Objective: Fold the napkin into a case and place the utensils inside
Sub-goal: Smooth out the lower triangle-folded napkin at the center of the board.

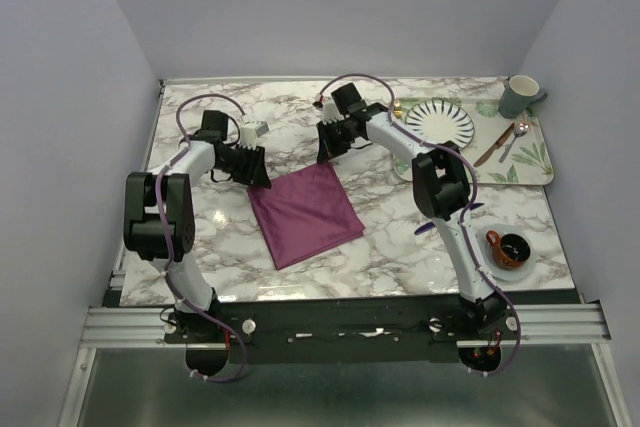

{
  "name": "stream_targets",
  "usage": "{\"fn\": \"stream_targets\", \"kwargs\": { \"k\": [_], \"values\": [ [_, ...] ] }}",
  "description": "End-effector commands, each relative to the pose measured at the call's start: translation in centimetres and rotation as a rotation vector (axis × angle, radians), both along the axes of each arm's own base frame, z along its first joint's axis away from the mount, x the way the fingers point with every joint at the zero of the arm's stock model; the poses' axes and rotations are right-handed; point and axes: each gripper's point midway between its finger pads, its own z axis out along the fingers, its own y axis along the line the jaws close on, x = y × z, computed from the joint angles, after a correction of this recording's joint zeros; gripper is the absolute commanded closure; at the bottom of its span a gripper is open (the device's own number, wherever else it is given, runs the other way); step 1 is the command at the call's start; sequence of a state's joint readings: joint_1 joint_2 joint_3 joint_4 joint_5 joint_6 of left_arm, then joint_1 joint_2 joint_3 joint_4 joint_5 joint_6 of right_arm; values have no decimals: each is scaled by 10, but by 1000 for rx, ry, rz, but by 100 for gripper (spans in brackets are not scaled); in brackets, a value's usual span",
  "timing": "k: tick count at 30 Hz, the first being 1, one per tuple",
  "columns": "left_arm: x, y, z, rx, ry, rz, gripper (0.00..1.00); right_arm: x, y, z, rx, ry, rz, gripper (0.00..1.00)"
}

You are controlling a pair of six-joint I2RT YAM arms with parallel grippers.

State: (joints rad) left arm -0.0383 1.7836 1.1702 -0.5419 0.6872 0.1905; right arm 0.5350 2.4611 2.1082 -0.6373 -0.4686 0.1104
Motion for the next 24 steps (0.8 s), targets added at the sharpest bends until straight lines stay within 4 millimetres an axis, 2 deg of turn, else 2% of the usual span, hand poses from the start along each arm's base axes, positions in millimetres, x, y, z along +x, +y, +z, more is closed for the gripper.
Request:
{"fn": "stream_targets", "kwargs": {
  "k": [1,2,3,4,5,6,8,9,10,11,12,14,15,16,19,20,24],
  "values": [
    [-25,-7,29,-57,-130,-188,57,-6,3,37,33,-59,66,87],
    [-36,-6,36,-51,-153,-223,55,-9,2,44,40,-67,77,80],
    [-49,-5,34,-40,-174,-275,54,-11,1,50,41,-78,86,67],
    [-59,-5,34,-33,-200,-325,52,-17,-2,51,39,-72,93,62],
    [-70,-1,42,1,-291,-419,51,-21,-3,71,58,-98,102,59],
    [-85,1,36,12,-300,-464,50,-25,-5,77,63,-102,109,58],
    [-104,4,42,63,-421,-604,48,-40,-10,89,79,-90,122,58],
    [-118,4,32,75,-421,-644,48,-48,-11,93,87,-77,126,58],
    [-129,0,29,92,-452,-711,47,-55,-14,93,92,-54,129,58],
    [-136,1,29,141,-496,-761,46,-72,-16,86,106,2,150,58],
    [-151,1,16,156,-509,-833,46,-81,-18,91,120,22,150,58],
    [-167,-7,10,181,-552,-938,46,-100,-20,89,148,93,166,58],
    [-177,-5,-1,195,-540,-980,46,-113,-25,80,137,143,165,59],
    [-183,-8,-4,197,-544,-1010,46,-121,-27,76,137,164,171,59],
    [-195,-16,-16,205,-539,-1059,46,-142,-36,57,111,225,176,61],
    [-191,-20,-15,214,-566,-1059,46,-146,-38,54,111,239,178,62],
    [-196,-31,-25,241,-587,-1110,45,-160,-43,37,95,282,187,63]
  ]
}}
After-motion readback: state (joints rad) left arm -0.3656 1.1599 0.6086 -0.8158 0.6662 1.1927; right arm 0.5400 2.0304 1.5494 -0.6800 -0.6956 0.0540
